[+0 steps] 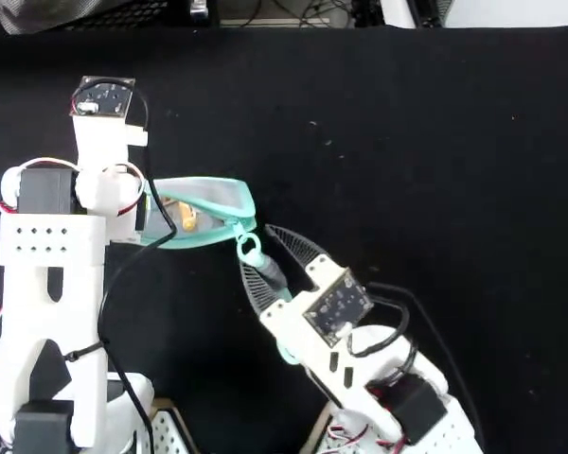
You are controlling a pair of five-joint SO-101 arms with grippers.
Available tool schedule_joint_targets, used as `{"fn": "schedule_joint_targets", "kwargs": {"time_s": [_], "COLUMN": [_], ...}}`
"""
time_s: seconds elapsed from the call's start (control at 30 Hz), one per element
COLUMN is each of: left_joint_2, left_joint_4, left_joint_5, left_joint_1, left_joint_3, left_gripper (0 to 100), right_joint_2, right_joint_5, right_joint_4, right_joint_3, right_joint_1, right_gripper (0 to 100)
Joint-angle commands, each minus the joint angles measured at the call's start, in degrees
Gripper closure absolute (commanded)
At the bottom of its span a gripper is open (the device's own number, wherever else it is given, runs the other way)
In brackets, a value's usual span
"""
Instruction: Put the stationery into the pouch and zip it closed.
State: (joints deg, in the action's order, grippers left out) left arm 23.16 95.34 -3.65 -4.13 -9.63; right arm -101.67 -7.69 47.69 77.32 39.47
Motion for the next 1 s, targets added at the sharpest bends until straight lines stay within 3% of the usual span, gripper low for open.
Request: {"fn": "schedule_joint_targets", "kwargs": {"time_s": [0.0, 0.17, 0.33, 0.67, 0.8, 0.97], "left_joint_2": [-0.7, -0.7, -0.7, -0.7, -0.7, -0.7], "left_joint_4": [-0.4, -0.4, -0.4, -0.3, -0.3, -0.4], "left_joint_5": [-0.1, -0.1, -0.2, -0.1, -0.1, -0.1], "left_joint_1": [-0.4, -0.7, -0.5, -0.7, -0.7, -0.7], "left_joint_3": [-0.4, -0.4, -0.4, -0.4, -0.4, -0.4], "left_gripper": [97, 97, 97, 97, 97, 97], "right_joint_2": [6.9, 16.2, 15.1, 14.5, 14.1, 14.0], "right_joint_5": [0.7, 1.1, 0.6, 0.1, -1.7, -1.8], "right_joint_4": [-4.0, -1.4, 5.5, -3.3, -3.3, -3.9], "right_joint_3": [-4.0, -12.2, -16.6, -6.7, -4.7, -3.5], "right_joint_1": [1.0, 1.1, 1.1, -0.8, -5.7, -6.2], "right_gripper": [84.6, 84.6, 84.6, 85.0, 85.0, 85.0]}}
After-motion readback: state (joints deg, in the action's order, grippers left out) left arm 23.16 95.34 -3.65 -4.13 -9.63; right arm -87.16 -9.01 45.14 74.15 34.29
